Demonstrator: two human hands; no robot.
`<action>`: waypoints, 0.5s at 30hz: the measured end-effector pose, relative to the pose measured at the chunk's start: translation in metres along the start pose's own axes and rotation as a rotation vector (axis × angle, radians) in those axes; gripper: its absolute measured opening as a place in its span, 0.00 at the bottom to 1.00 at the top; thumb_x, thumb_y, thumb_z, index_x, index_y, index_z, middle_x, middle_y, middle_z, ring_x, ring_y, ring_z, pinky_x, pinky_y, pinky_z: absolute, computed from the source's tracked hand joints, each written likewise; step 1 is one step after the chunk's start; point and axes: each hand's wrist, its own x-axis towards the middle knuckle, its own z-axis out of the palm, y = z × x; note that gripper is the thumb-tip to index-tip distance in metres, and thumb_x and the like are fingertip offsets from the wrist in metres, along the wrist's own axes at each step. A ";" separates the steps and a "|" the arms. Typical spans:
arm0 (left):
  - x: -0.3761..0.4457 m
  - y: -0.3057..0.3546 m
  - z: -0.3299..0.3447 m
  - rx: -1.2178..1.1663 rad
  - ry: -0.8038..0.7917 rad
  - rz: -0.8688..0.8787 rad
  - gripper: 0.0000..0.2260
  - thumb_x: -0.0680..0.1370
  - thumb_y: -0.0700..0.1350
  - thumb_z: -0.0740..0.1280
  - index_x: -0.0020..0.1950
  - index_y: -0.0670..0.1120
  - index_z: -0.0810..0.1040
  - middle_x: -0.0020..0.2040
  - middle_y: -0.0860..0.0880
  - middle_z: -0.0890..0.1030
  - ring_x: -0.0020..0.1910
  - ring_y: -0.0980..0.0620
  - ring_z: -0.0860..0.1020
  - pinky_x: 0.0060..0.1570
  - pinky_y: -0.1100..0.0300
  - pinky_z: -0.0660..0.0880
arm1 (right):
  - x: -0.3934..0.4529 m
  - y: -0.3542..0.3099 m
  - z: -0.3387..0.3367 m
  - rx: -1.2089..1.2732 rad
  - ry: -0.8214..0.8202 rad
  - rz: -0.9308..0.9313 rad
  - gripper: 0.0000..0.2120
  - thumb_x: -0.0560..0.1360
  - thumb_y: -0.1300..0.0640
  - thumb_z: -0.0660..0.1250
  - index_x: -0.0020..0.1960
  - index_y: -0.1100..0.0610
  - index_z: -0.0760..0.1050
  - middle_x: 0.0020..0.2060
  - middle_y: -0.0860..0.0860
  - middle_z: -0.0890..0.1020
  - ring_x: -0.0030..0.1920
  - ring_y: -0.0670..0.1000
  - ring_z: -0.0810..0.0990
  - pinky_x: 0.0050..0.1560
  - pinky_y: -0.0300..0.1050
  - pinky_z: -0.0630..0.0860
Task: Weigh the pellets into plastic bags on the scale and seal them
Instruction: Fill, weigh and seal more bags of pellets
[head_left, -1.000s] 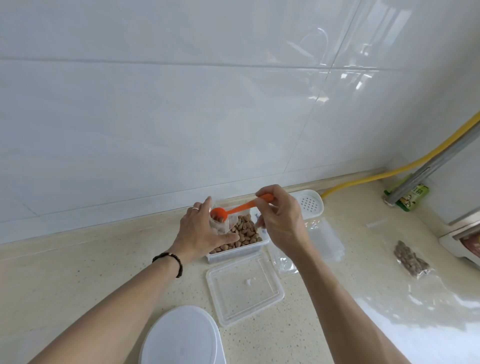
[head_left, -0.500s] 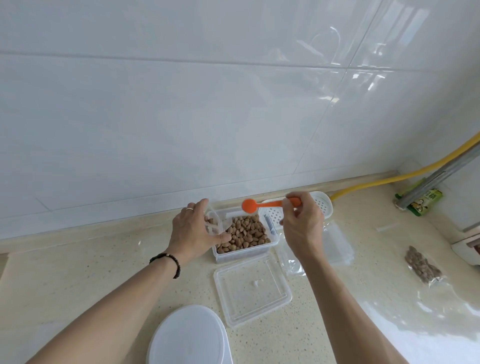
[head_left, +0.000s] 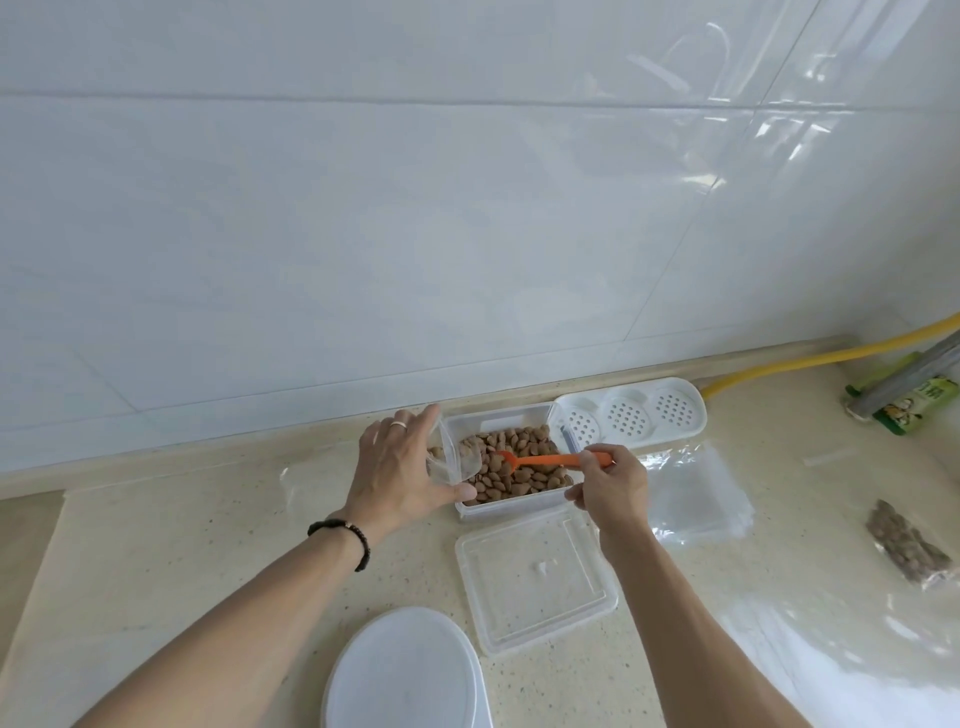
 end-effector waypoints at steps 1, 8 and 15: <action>0.000 0.001 -0.001 0.000 -0.002 -0.002 0.50 0.57 0.75 0.66 0.73 0.52 0.61 0.54 0.50 0.76 0.59 0.48 0.71 0.67 0.47 0.63 | 0.001 0.000 -0.003 0.037 0.013 0.026 0.04 0.81 0.62 0.62 0.54 0.59 0.74 0.43 0.57 0.83 0.25 0.50 0.77 0.27 0.41 0.75; 0.003 0.014 -0.003 0.029 -0.008 -0.007 0.48 0.62 0.71 0.72 0.75 0.49 0.60 0.62 0.47 0.73 0.65 0.46 0.69 0.70 0.47 0.59 | 0.003 -0.008 -0.025 0.174 0.054 0.073 0.06 0.80 0.62 0.63 0.56 0.60 0.75 0.42 0.56 0.85 0.26 0.50 0.76 0.31 0.43 0.74; 0.011 0.031 -0.004 -0.004 -0.035 -0.031 0.48 0.62 0.72 0.71 0.74 0.49 0.61 0.62 0.47 0.73 0.63 0.46 0.69 0.67 0.47 0.62 | -0.018 -0.055 -0.033 0.157 -0.023 -0.127 0.04 0.79 0.62 0.64 0.53 0.59 0.76 0.42 0.56 0.86 0.26 0.50 0.76 0.30 0.43 0.75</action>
